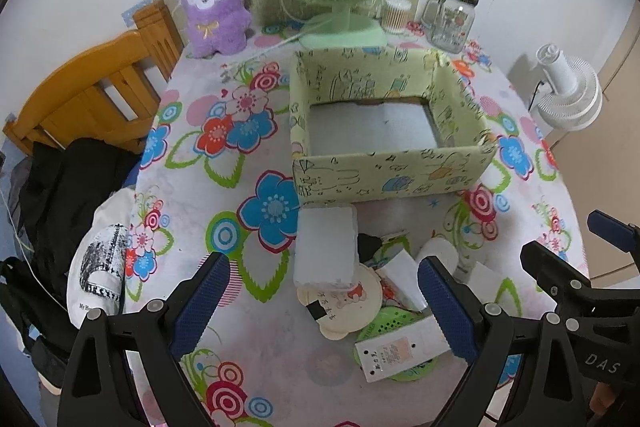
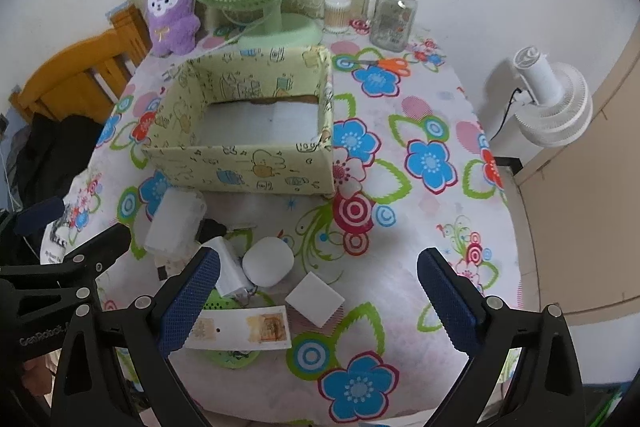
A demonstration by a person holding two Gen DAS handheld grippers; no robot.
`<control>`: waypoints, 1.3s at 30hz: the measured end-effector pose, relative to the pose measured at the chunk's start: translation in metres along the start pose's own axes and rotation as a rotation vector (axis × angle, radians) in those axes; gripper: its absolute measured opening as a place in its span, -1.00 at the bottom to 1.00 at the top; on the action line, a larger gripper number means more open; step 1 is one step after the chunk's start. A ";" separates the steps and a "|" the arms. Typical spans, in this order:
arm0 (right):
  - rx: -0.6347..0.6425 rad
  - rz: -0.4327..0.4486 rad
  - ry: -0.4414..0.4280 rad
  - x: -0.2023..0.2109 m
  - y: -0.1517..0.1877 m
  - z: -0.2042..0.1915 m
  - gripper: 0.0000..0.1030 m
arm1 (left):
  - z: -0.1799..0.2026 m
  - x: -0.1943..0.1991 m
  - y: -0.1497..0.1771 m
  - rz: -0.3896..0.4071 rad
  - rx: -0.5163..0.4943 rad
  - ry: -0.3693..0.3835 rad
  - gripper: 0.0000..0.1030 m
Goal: Organize rigid objects
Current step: 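Grasp the white rectangular container with the left gripper while the right gripper grasps the white cylinder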
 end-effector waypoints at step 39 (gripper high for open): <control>0.099 -0.204 -0.229 -0.110 0.022 -0.066 0.18 | -0.009 -0.103 -0.001 -0.174 -0.076 0.004 0.69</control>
Point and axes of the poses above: each gripper's, at about its wrist camera, not at the fingertips, and x roughly against the way its jaws point, z to its right, y to its underside, the point moved 3 cm from there along -x, roughly the way its jaws point, and after that the axes turned 1 degree about -y, right-handed, at the moved point
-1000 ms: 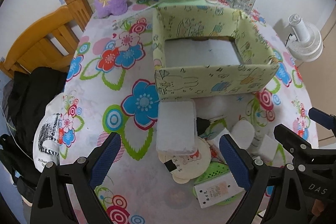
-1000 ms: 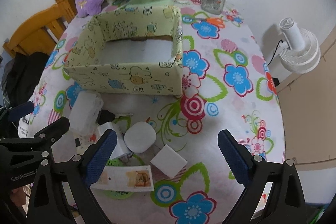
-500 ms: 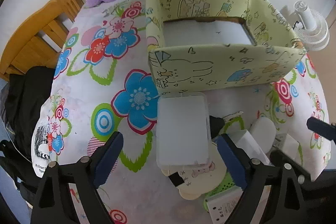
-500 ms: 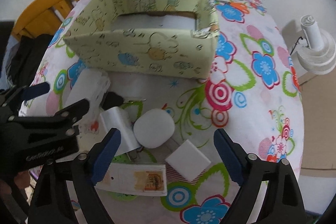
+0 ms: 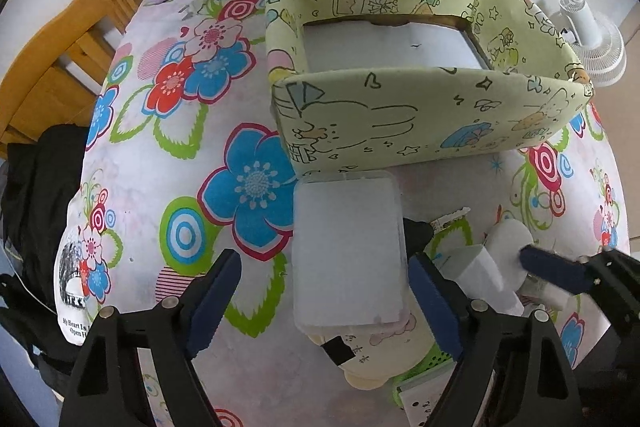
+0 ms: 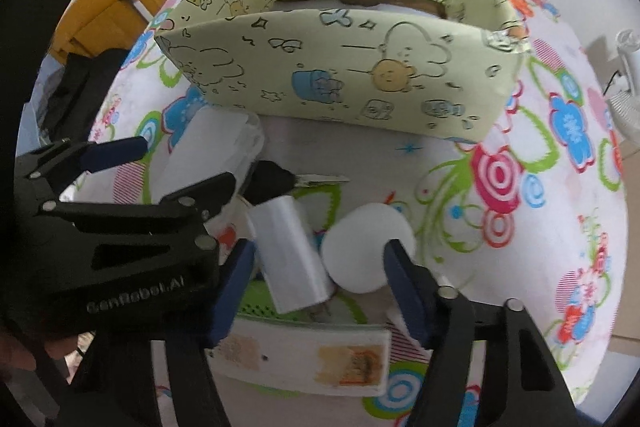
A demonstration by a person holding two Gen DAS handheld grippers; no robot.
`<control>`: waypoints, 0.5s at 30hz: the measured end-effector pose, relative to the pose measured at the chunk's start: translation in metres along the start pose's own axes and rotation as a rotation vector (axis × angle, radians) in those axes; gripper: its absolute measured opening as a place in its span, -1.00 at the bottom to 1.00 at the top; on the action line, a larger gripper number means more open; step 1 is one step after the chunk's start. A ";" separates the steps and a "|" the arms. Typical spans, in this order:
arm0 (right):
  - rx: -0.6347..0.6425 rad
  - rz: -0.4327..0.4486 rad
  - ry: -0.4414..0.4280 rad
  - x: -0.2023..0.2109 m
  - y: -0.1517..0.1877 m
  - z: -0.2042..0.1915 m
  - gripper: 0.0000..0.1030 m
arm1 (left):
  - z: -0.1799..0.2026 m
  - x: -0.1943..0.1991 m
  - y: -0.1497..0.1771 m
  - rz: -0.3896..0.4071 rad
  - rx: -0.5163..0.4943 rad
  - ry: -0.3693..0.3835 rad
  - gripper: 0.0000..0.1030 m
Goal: Organize rigid objects
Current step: 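Grasp the white rectangular container with the left gripper while the right gripper grasps the white cylinder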
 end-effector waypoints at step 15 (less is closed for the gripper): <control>-0.009 -0.011 0.020 -0.013 -0.013 -0.007 -0.42 | -0.006 -0.007 -0.005 0.004 0.004 0.072 0.46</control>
Point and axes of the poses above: each gripper's, at about its wrist camera, not at the fingertips, and x roughly against the way its jaws point, z to its right, y to its underside, the point moved 3 cm from there along -x, roughly the way its jaws point, and after that the axes turned 1 degree about -y, right-handed, at the moved point
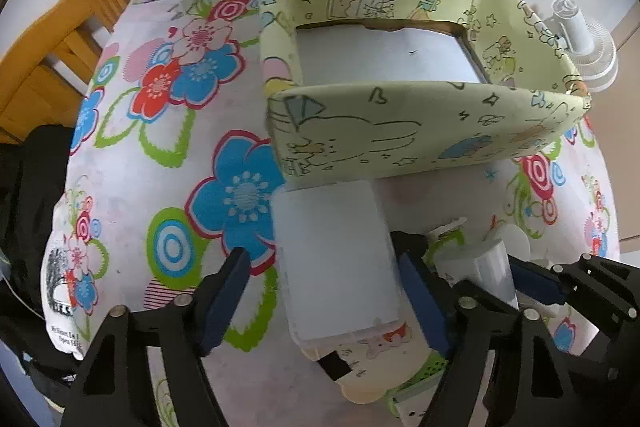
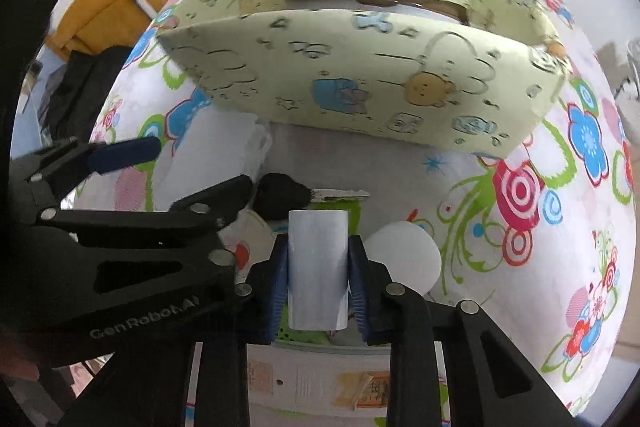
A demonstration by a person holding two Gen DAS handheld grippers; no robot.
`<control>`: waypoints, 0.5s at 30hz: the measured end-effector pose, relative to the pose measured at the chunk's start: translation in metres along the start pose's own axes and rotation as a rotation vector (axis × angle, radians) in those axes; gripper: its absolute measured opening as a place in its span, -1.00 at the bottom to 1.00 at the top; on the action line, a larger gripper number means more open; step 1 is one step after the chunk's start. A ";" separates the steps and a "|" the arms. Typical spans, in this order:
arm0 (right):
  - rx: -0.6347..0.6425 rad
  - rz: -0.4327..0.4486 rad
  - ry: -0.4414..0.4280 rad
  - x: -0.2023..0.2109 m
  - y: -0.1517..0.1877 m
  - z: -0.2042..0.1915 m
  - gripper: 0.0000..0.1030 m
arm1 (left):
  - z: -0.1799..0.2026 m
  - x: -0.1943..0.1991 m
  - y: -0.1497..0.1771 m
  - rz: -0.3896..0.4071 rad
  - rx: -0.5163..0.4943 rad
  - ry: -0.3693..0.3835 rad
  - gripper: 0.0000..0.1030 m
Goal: Organize rigid objects
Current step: 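Grasp the white rectangular container with the left gripper while the right gripper grasps the white cylinder, then lift the white container with the left gripper while the right gripper carries the cylinder toward the box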
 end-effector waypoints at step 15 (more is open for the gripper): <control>-0.034 -0.014 0.044 0.006 -0.001 0.015 -0.42 | 0.011 -0.003 -0.006 -0.015 -0.005 0.027 0.20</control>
Point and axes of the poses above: each gripper's, at about its wrist camera, not at the fingertips, and x roughly against the way its jaws point, z to its right, y to its underside, the point moved 3 cm from there along -x, roughly the way its jaws point, and after that the axes turned 1 degree about -y, right-handed, at the moved point
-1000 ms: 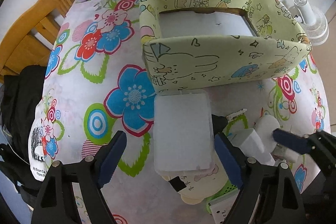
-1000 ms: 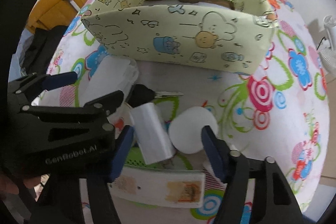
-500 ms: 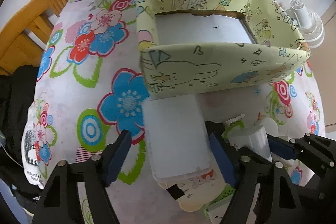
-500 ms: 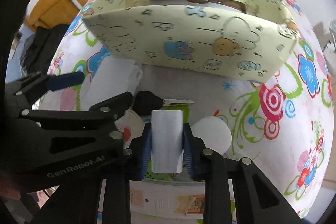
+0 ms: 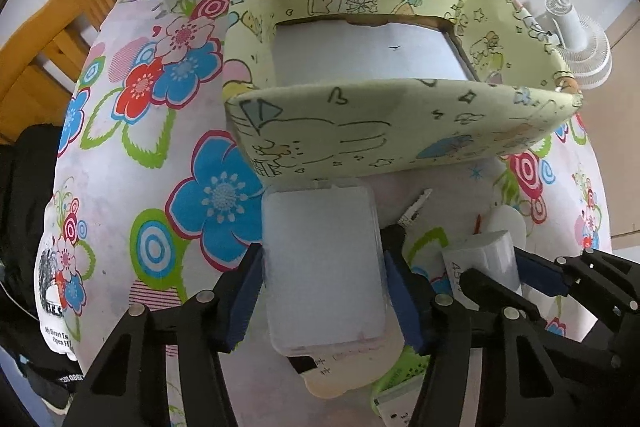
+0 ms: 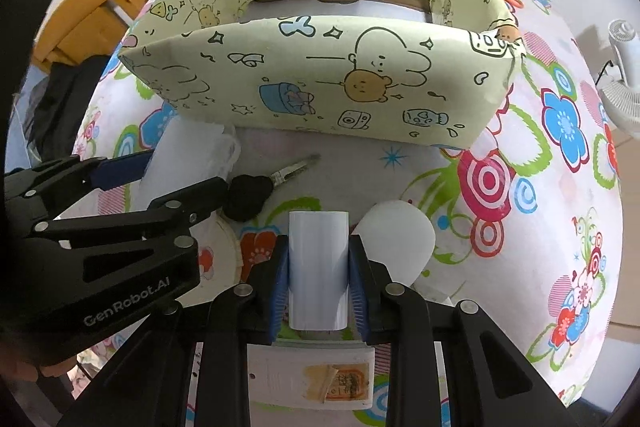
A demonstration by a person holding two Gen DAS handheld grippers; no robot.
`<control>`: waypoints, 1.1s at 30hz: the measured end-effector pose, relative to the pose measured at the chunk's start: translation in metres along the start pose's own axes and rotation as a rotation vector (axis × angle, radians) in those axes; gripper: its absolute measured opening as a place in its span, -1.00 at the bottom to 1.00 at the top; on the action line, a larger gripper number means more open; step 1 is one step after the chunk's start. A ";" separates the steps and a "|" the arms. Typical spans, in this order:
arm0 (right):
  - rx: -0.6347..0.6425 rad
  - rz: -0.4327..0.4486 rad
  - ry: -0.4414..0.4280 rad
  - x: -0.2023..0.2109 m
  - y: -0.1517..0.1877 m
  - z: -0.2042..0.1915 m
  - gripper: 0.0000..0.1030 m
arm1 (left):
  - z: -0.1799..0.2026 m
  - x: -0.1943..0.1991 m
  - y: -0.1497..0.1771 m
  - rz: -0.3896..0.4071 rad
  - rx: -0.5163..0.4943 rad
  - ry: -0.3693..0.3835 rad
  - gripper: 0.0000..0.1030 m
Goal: Organize rigid objects
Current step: 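Lift the white container with the left gripper while the right gripper carries the cylinder toward the box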
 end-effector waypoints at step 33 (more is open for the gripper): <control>-0.046 0.201 0.054 0.119 0.011 0.001 -0.42 | 0.018 0.129 0.007 0.235 -0.027 0.036 0.20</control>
Point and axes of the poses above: each gripper's, at about its wrist camera, not at the fingertips, and x roughly against the way its jaws point, z to its right, y to its underside, the point moved 3 cm from there along -x, roughly the way its jaws point, and after that the axes turned 1 degree about -y, right-handed, at the moved point
